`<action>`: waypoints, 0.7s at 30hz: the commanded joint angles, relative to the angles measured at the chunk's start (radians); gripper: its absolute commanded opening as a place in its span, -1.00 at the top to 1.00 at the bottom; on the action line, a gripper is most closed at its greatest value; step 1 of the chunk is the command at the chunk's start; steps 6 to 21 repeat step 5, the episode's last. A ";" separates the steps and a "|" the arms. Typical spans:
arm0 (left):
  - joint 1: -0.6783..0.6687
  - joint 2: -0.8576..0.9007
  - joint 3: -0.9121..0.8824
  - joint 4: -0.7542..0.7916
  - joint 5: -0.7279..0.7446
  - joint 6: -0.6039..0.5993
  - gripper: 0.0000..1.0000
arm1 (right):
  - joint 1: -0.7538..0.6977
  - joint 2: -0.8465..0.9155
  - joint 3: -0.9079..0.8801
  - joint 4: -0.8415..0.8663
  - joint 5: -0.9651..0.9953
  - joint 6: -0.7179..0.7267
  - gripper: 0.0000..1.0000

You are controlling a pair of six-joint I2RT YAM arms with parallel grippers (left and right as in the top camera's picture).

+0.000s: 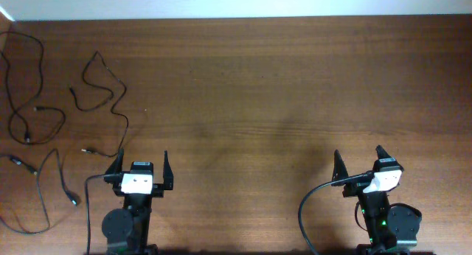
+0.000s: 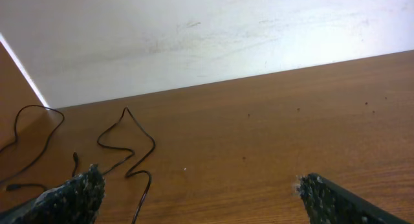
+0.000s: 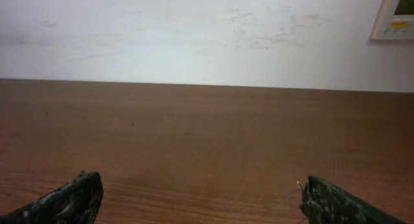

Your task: Untangle cables

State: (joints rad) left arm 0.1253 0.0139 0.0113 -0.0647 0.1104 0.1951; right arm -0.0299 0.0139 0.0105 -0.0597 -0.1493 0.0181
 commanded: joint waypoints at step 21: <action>-0.004 -0.008 -0.002 -0.008 -0.014 0.016 -0.98 | 0.005 -0.008 -0.005 -0.005 0.004 -0.004 -0.98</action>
